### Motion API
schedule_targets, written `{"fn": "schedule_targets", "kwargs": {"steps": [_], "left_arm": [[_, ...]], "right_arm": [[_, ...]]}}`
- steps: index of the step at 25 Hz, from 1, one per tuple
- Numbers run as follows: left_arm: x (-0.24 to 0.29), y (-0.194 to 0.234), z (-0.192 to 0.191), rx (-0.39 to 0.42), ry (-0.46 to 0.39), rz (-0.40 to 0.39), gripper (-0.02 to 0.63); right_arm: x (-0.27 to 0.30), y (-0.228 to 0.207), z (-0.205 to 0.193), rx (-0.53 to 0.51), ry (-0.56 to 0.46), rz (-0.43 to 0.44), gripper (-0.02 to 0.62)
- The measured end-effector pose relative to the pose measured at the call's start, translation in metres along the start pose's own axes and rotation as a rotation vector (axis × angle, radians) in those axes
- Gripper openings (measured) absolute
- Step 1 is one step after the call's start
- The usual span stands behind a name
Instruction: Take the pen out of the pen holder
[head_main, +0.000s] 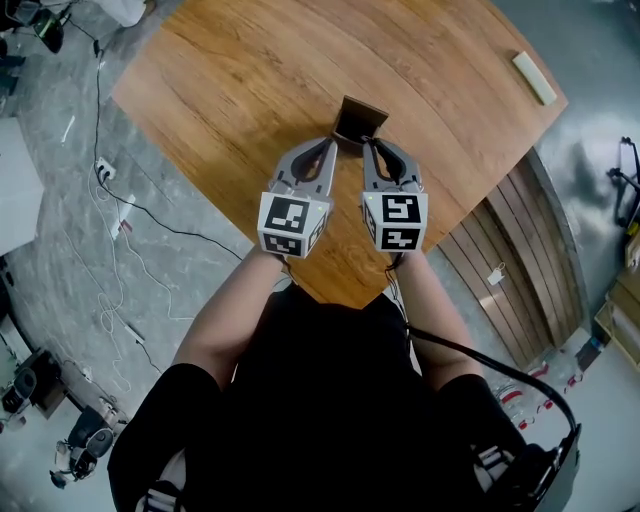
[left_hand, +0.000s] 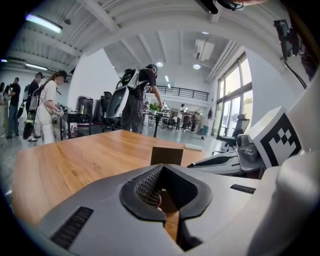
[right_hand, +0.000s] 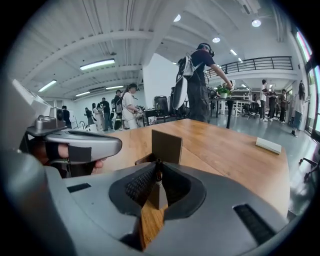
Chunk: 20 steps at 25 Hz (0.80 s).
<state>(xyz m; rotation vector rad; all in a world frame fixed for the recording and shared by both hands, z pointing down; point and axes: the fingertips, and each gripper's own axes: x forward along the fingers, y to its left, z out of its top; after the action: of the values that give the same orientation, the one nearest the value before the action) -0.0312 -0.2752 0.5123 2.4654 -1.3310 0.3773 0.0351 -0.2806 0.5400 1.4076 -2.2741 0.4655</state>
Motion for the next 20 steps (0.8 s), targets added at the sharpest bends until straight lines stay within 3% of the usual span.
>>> {"fn": "schedule_targets", "kwargs": {"steps": [12, 20], "left_arm": [[-0.006, -0.005, -0.004, 0.000, 0.003, 0.010, 0.000], [-0.026, -0.018, 0.012, 0.017, -0.031, 0.012, 0.000]], "right_arm": [[-0.003, 0.001, -0.009, 0.002, -0.012, -0.014, 0.041], [-0.043, 0.003, 0.026, 0.001, -0.112, -0.034, 0.041]]}}
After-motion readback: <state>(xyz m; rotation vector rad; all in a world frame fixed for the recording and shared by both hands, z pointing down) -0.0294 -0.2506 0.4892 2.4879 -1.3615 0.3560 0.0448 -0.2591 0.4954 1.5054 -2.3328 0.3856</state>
